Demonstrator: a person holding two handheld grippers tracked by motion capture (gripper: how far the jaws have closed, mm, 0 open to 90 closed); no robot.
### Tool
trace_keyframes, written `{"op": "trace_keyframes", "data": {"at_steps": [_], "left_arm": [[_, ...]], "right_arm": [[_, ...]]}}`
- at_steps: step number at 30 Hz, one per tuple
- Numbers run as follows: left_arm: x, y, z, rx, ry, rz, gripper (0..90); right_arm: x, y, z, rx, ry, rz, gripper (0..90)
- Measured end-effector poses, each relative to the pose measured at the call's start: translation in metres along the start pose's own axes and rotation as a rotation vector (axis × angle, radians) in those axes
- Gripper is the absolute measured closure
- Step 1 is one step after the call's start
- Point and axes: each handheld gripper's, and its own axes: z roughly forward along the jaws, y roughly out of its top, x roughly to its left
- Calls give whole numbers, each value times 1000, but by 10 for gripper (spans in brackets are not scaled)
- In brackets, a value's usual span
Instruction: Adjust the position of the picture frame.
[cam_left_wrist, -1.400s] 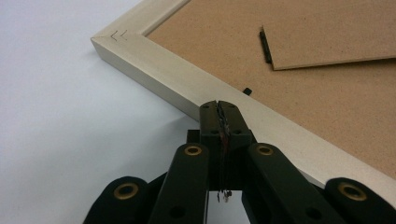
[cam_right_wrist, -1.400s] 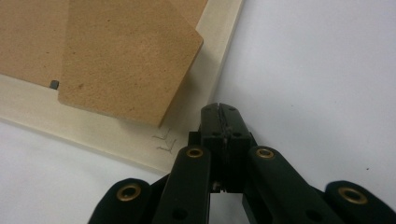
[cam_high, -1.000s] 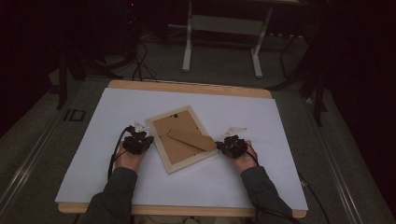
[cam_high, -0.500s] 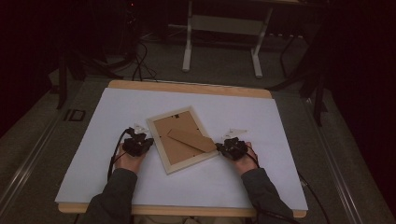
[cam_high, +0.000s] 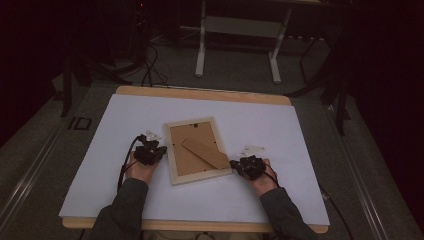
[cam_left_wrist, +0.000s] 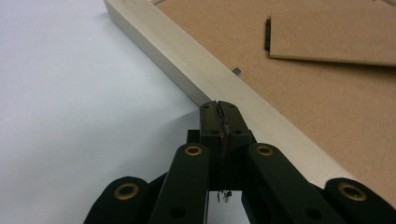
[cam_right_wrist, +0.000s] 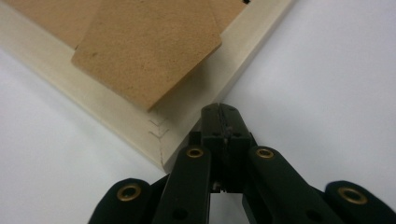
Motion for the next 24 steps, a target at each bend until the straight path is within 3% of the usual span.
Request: {"op": "trace_keyframes", "data": {"at_steps": [3, 8, 16, 24], "left_arm": [[2, 0, 2, -8, -11, -20, 900], [3, 6, 6, 6, 3, -4, 900], [7, 16, 15, 14, 0, -2, 900], [12, 16, 19, 20, 2, -26, 900]], "right_arm": [[7, -3, -3, -4, 12, -7, 898], [17, -7, -6, -5, 32, -18, 898], [39, -7, -7, 6, 74, -78, 898], [59, -3, -4, 7, 125, -139, 897]]}}
